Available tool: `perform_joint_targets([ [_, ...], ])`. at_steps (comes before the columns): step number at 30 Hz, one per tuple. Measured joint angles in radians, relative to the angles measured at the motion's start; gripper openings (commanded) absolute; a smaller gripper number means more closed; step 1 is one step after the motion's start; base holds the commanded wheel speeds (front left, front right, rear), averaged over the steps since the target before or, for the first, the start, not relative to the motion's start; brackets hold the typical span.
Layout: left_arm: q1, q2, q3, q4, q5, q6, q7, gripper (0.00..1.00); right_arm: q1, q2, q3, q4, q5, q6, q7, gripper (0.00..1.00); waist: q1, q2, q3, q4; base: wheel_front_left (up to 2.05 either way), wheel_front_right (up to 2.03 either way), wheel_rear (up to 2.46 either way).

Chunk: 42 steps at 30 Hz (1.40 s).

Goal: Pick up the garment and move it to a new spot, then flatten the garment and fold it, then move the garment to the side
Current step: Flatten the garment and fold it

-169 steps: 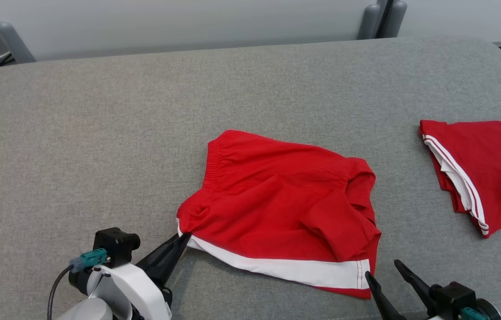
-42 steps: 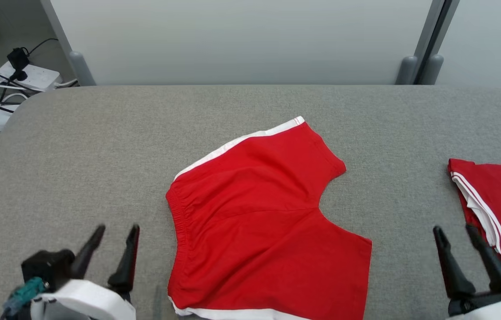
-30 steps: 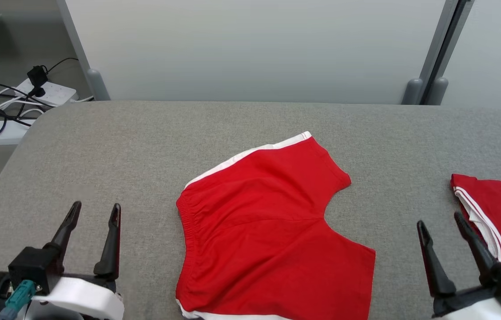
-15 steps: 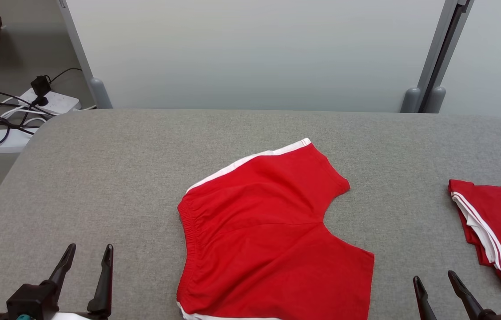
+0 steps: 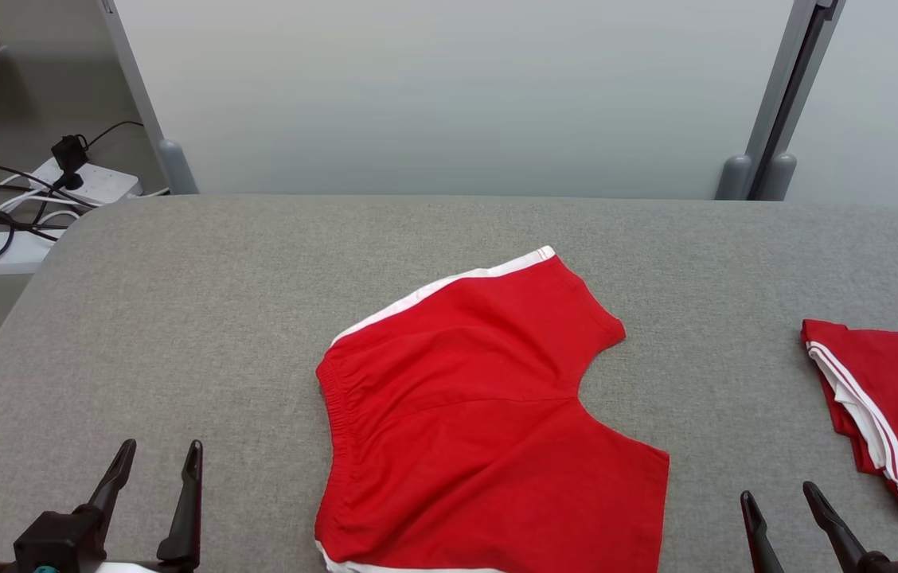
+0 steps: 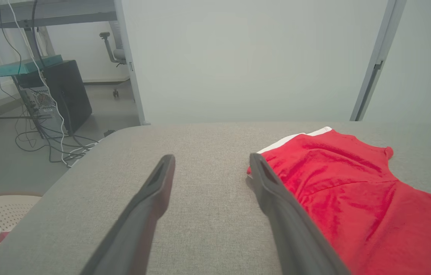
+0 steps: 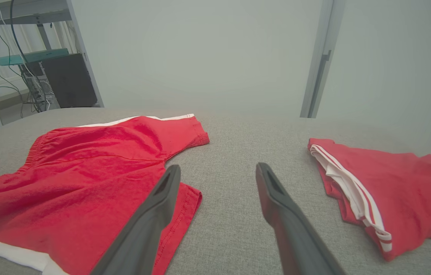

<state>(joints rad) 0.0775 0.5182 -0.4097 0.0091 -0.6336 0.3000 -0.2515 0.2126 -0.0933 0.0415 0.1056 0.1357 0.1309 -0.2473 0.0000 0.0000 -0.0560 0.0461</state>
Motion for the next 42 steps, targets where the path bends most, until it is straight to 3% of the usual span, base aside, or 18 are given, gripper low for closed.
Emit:
perform_joint_targets([
  [11, 0.000, -0.004, -0.012, 0.003, 0.020, -0.010, 0.004, 1.00, 0.000, 0.003, 0.013, 0.005, 0.006, 0.000, 0.000, 1.00, 0.0000, 0.0000, 0.009, 0.010, 0.00, 0.00, 0.00],
  [19, -0.002, -0.086, -0.136, 0.054, 0.020, -0.093, 0.040, 1.00, 0.054, 0.003, 0.147, 0.095, 0.058, 0.000, 0.000, 1.00, 0.0000, 0.0000, 0.050, 0.019, 0.00, 0.00, 0.00],
  [30, -0.081, -0.131, -0.219, 0.180, -0.025, -0.231, 0.089, 1.00, -0.005, -0.046, 0.267, 0.181, 0.141, 0.000, 0.022, 1.00, 0.0000, 0.0000, 0.174, 0.007, 0.00, 0.00, 0.00],
  [42, -0.151, -0.161, -0.235, 0.309, -0.056, -0.296, 0.109, 1.00, -0.111, -0.082, 0.381, 0.257, 0.213, 0.000, 0.040, 1.00, 0.0000, 0.0000, 0.243, -0.008, 0.00, 0.00, 0.00],
])
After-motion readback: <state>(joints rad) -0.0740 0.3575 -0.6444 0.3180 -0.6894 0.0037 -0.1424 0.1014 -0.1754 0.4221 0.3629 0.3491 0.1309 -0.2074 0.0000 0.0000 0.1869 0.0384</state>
